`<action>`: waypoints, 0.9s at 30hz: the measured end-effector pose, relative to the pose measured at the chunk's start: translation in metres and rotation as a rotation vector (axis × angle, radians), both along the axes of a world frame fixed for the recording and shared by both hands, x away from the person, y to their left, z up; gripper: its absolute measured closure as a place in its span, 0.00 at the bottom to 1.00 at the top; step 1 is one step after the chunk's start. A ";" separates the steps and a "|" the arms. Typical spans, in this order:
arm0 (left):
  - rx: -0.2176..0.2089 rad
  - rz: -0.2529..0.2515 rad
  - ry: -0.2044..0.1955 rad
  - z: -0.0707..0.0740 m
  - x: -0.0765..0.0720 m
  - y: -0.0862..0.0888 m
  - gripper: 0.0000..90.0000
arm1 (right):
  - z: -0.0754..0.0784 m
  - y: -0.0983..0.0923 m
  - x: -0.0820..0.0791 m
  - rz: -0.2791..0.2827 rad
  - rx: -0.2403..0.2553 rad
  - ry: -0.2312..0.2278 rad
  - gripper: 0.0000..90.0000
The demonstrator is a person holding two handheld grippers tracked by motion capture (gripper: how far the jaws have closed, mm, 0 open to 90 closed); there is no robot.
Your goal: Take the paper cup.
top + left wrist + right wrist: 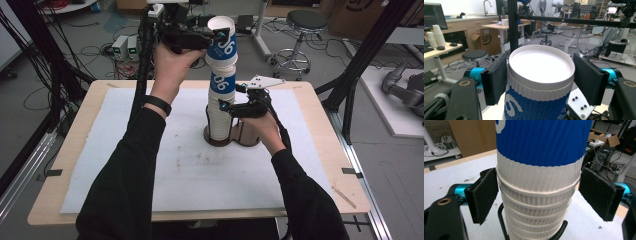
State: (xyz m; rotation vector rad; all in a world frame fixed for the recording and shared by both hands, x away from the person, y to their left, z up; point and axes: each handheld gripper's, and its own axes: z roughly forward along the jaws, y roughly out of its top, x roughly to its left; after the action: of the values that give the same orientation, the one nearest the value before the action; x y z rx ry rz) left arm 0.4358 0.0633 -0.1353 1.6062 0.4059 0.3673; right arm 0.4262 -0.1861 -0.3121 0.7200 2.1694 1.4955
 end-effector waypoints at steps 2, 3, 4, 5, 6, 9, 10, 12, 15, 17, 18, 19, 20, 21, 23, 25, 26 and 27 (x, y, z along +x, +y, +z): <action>0.009 0.000 0.000 0.003 -0.003 0.005 0.33 | 0.000 0.000 0.000 0.000 0.000 0.001 0.19; 0.009 0.000 0.000 0.003 -0.003 0.005 0.33 | 0.000 0.000 0.000 0.000 0.000 0.001 0.19; 0.010 -0.002 -0.005 0.005 -0.007 0.009 0.33 | 0.000 0.000 0.000 0.001 0.001 0.002 0.19; 0.010 -0.005 -0.006 0.006 -0.010 0.011 0.33 | 0.000 0.000 0.000 0.000 0.001 0.002 0.19; 0.013 -0.006 -0.010 0.006 -0.013 0.013 0.33 | 0.000 0.000 0.000 0.000 0.001 0.001 0.19; 0.029 -0.005 -0.017 0.007 -0.019 0.018 0.33 | 0.000 0.000 0.000 -0.002 -0.003 0.001 0.19; 0.040 -0.008 -0.020 0.007 -0.021 0.021 0.33 | 0.000 0.000 0.000 -0.002 -0.003 0.001 0.19; 0.052 -0.006 -0.017 0.004 -0.028 0.026 0.33 | 0.000 0.000 -0.001 -0.003 -0.002 0.001 0.19; 0.044 -0.009 -0.011 -0.002 -0.037 0.035 0.33 | 0.001 0.000 -0.001 -0.005 -0.005 0.000 0.19; 0.046 -0.015 -0.005 -0.008 -0.046 0.042 0.33 | 0.001 0.000 -0.001 -0.010 -0.003 0.001 0.19; 0.046 -0.015 -0.005 -0.008 -0.046 0.042 0.33 | 0.001 0.000 -0.001 -0.007 -0.004 -0.001 0.19; 0.047 -0.017 -0.002 -0.010 -0.049 0.045 0.33 | 0.001 0.000 -0.001 -0.007 -0.004 -0.001 0.19; 0.046 -0.022 -0.001 -0.012 -0.052 0.047 0.33 | 0.001 0.001 -0.001 -0.010 -0.004 0.001 0.19; 0.046 -0.024 -0.001 -0.015 -0.055 0.048 0.33 | 0.001 0.001 -0.001 -0.010 -0.004 0.001 0.19; 0.053 -0.028 0.001 -0.020 -0.061 0.052 0.33 | 0.000 0.000 -0.001 -0.012 -0.002 0.001 0.19; 0.055 -0.032 0.007 -0.025 -0.068 0.055 0.33 | 0.001 0.000 -0.001 -0.012 -0.005 0.000 0.19; 0.075 -0.023 0.006 -0.032 -0.074 0.058 0.33 | 0.000 0.000 -0.001 -0.013 -0.003 0.000 0.19; 0.075 -0.023 0.006 -0.032 -0.074 0.058 0.33 | 0.000 0.000 -0.001 -0.013 -0.003 0.000 0.19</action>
State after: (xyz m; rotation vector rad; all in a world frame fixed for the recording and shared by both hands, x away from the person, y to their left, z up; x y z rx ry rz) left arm 0.3620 0.1217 -0.1672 1.6838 0.3820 0.3635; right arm 0.4252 -0.1857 -0.3116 0.7314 2.1623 1.4850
